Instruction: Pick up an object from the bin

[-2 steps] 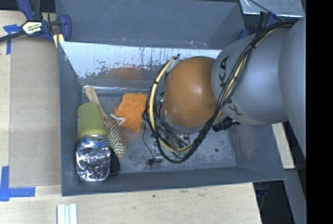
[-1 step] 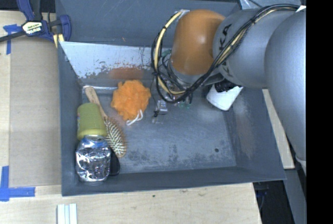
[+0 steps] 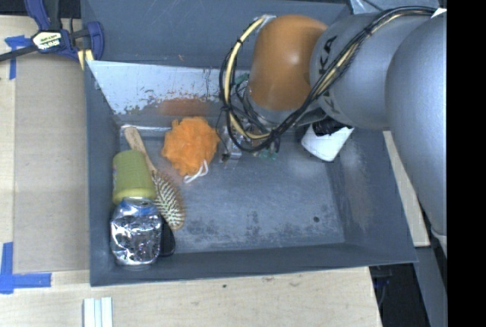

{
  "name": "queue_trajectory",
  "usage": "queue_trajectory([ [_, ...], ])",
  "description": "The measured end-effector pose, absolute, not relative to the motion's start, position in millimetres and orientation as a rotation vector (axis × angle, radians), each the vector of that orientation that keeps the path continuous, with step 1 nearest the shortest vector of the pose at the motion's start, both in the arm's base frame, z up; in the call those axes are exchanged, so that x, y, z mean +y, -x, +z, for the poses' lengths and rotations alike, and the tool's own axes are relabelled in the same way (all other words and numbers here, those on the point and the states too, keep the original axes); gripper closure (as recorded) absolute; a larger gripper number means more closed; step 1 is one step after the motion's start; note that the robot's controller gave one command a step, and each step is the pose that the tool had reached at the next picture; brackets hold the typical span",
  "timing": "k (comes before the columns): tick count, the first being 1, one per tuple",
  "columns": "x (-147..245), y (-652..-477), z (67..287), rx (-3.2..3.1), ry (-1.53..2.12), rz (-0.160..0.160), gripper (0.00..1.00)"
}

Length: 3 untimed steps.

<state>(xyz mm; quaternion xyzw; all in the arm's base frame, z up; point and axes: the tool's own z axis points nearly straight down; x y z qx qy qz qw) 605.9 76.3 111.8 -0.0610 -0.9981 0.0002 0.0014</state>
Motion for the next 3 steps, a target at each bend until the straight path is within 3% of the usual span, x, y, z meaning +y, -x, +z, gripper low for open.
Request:
queue_trajectory([
  [1,151,-585.0,90,-3.126,0.284,-0.003,1.00],
  [2,149,-588.3,70,-3.129,0.279,-0.002,1.00],
  [3,163,-578.9,203,-3.145,0.224,-0.008,1.00],
])
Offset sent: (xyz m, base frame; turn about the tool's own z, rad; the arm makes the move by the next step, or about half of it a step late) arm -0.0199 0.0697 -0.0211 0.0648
